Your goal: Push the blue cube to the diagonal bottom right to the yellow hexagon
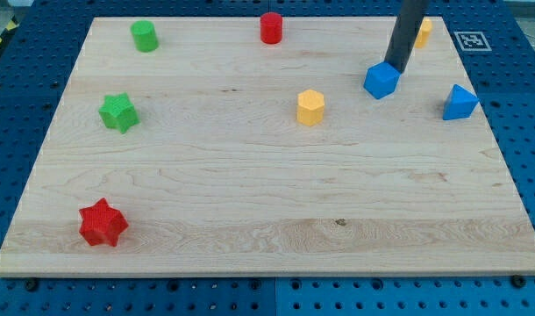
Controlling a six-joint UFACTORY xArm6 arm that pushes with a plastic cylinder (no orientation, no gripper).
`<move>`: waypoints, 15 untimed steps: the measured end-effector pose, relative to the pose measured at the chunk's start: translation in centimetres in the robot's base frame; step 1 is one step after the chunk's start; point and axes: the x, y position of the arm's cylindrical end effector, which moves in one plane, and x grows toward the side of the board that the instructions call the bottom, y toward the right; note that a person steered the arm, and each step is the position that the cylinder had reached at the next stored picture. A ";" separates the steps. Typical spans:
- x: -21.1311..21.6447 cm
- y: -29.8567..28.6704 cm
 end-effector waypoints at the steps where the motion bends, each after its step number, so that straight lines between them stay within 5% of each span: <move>1: 1.8 -0.7; 3: -2.5 -3.1; 7: 6.4 -4.5; 15: 11.0 -0.8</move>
